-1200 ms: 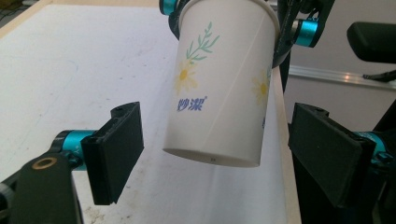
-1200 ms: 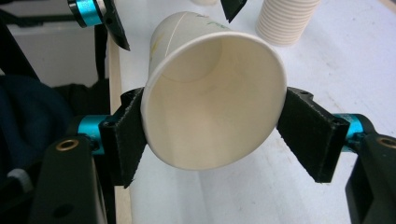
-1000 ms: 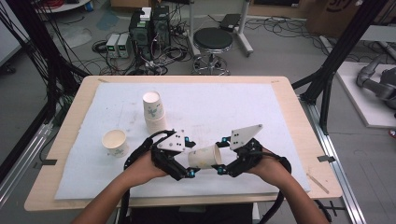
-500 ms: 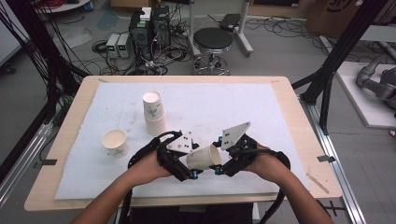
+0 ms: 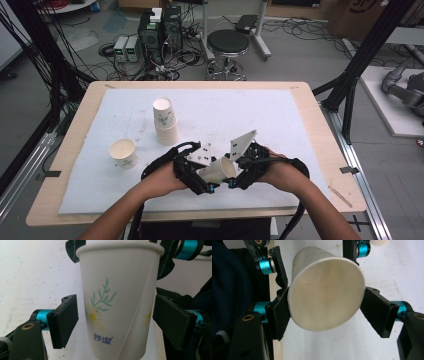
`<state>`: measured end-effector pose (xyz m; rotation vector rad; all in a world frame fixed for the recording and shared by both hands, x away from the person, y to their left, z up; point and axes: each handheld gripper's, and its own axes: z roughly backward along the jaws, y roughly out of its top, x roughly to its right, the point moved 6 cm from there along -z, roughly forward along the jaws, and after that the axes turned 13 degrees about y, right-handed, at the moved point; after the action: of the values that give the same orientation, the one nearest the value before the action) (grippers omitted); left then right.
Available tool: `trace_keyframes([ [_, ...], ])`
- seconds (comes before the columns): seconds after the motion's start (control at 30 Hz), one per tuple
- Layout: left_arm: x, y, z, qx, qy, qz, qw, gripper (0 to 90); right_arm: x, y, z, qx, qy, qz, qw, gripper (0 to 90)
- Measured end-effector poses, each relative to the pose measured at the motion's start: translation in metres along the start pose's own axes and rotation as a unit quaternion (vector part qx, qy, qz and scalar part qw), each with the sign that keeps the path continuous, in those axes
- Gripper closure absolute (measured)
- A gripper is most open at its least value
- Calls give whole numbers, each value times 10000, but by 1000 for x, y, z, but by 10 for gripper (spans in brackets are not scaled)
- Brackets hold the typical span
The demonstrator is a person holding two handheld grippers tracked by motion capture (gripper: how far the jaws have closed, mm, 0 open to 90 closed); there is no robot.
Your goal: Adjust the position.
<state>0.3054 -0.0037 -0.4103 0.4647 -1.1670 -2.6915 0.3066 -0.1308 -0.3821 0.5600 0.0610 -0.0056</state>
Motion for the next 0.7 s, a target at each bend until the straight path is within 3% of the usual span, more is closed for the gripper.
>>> trace_keyframes([
  [0.27,1,-1,-4,-115,-70,-31,9999,238,-2,5,-3,-248,-17,73,9997,275],
  [0.47,3,-3,-5,-102,-197,-38,9997,320,-3,7,-7,-293,1,140,9995,275],
  [0.57,3,-4,-5,-89,-225,-35,9997,326,-4,7,-7,-242,35,137,9996,275],
  [0.7,3,-5,-4,22,-236,92,9997,324,-3,7,-7,36,40,95,9999,254],
])
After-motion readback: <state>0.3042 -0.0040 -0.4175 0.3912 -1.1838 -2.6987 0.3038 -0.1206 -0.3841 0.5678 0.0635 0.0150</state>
